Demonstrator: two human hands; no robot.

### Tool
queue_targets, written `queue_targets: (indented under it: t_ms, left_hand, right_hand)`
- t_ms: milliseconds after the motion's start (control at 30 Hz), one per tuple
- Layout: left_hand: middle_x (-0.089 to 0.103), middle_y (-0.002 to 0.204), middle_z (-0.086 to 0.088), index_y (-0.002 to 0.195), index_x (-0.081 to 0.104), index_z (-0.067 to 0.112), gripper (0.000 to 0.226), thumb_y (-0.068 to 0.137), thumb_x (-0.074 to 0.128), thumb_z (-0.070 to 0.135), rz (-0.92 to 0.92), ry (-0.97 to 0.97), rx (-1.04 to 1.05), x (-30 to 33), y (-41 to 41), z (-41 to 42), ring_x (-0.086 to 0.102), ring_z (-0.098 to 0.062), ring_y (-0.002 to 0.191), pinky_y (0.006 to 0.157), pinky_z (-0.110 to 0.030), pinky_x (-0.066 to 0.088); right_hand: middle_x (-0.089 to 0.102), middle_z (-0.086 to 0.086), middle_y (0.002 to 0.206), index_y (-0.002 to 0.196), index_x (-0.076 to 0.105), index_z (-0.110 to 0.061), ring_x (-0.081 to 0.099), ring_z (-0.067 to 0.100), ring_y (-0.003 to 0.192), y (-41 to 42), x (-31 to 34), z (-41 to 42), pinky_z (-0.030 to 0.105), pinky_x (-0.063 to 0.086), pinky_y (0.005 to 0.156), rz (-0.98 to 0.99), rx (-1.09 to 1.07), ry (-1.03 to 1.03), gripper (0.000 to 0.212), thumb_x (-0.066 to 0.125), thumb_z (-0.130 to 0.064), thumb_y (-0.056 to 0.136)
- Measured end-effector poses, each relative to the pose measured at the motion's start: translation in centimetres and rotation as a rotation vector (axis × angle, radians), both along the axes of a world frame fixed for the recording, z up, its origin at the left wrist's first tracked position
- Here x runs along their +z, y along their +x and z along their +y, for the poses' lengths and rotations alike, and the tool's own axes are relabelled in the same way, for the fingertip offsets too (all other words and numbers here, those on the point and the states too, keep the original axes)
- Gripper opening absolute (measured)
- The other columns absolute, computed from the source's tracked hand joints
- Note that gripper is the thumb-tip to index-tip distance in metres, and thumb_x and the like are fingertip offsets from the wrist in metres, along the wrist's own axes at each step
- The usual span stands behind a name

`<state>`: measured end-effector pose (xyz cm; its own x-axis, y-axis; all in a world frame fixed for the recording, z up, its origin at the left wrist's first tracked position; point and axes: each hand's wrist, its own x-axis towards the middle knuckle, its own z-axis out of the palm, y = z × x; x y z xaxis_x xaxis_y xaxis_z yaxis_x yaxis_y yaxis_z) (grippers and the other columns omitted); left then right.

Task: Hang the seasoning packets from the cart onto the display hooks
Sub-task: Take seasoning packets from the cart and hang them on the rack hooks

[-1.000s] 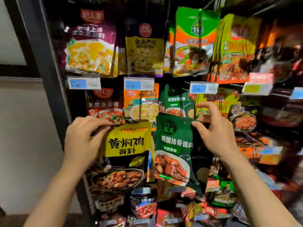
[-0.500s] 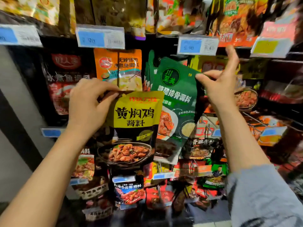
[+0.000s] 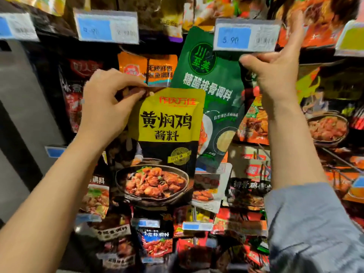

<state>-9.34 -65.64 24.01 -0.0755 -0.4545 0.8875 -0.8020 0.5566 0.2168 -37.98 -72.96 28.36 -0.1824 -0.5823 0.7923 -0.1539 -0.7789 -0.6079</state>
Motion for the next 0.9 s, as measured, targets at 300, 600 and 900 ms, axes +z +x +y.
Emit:
queue_targets:
  t_ms: [300, 600, 900]
  left_hand:
    - [0.068, 0.097, 0.001, 0.098, 0.074, 0.014, 0.019, 0.085, 0.062, 0.022, 0.025, -0.003, 0.007, 0.7, -0.3, -0.3, 0.057, -0.020, 0.092, 0.082, -0.039, 0.043]
    - [0.069, 0.098, -0.004, 0.099, 0.073, 0.015, 0.018, 0.086, 0.062, 0.022, 0.058, 0.070, 0.049, 0.2, -0.8, -0.3, 0.054, -0.024, 0.090, 0.078, -0.034, 0.038]
    - [0.068, 0.094, 0.002, 0.097, 0.074, 0.018, 0.016, 0.086, 0.062, 0.023, 0.027, 0.155, 0.092, 0.0, 0.5, 0.1, 0.056, -0.022, 0.086, 0.078, -0.040, 0.040]
  right_hand:
    - [0.040, 0.017, 0.142, 0.147, 0.010, -0.008, 0.056, 0.018, 0.119, 0.0, 0.8, -1.4, 0.037, 0.051, 0.095, -0.038, 0.008, 0.086, 0.107, 0.075, 0.002, 0.062]
    - [0.070, -0.009, 0.103, 0.135, 0.043, 0.001, 0.064, -0.009, 0.073, -0.1, 0.0, -5.8, 0.015, 0.052, 0.073, 0.060, -0.137, 0.283, 0.079, 0.075, -0.019, 0.065]
    - [0.052, -0.003, 0.123, 0.141, 0.032, -0.011, 0.049, 0.016, 0.115, 1.2, -3.2, -3.4, 0.029, 0.038, 0.101, 0.051, -0.537, 0.126, 0.085, 0.074, -0.037, 0.072]
